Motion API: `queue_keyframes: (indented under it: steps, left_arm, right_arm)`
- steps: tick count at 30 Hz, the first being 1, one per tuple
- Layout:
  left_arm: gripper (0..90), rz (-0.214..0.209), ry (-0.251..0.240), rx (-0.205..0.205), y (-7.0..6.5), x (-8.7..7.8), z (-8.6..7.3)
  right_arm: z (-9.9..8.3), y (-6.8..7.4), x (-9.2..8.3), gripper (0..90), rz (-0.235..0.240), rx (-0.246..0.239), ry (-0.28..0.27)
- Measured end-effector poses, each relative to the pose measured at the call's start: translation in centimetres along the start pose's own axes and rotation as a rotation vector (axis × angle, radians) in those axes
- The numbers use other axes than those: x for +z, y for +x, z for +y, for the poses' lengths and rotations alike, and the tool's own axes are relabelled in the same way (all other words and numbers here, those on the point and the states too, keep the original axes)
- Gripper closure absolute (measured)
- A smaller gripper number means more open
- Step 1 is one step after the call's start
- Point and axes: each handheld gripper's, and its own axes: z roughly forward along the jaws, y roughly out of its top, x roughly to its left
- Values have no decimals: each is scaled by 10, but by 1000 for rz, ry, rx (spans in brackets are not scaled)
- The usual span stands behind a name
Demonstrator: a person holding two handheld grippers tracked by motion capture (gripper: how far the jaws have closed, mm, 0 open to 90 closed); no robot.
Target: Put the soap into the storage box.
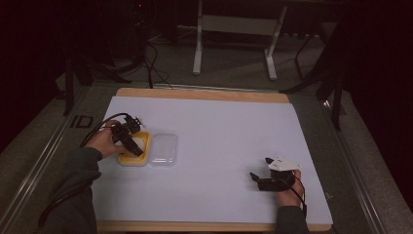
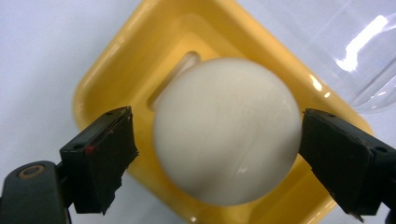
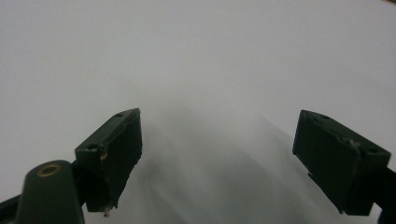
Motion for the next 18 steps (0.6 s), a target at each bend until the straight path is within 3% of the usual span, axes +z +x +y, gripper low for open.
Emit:
queue_keyframes:
  steps: [5,7,8,9,12,13,18]
  left_arm:
    - [133,12,-59,14,-2,-14,-4]
    - [149,25,-115,18,-4,-26,-6]
    - [151,25,-115,18,-4,-26,-6]
    - [152,42,-156,19,-7,-34,-7]
    - [156,56,-200,20,-11,-41,-8]
    - [157,59,-240,35,-16,-46,-9]
    - [182,95,-271,71,-31,-52,-9]
  right_arm:
    - [0,0,0,157,-1,-1,-1]
    - [0,0,0,157,-1,-2,-1]
    - [0,0,0,157,-1,-2,-1]
    - [0,0,0,157,-2,-2,-1]
    - [0,0,0,157,-2,-2,-2]
    - [0,0,0,156,-3,-2,-2]
    - [0,0,-1,156,-4,-2,-5]
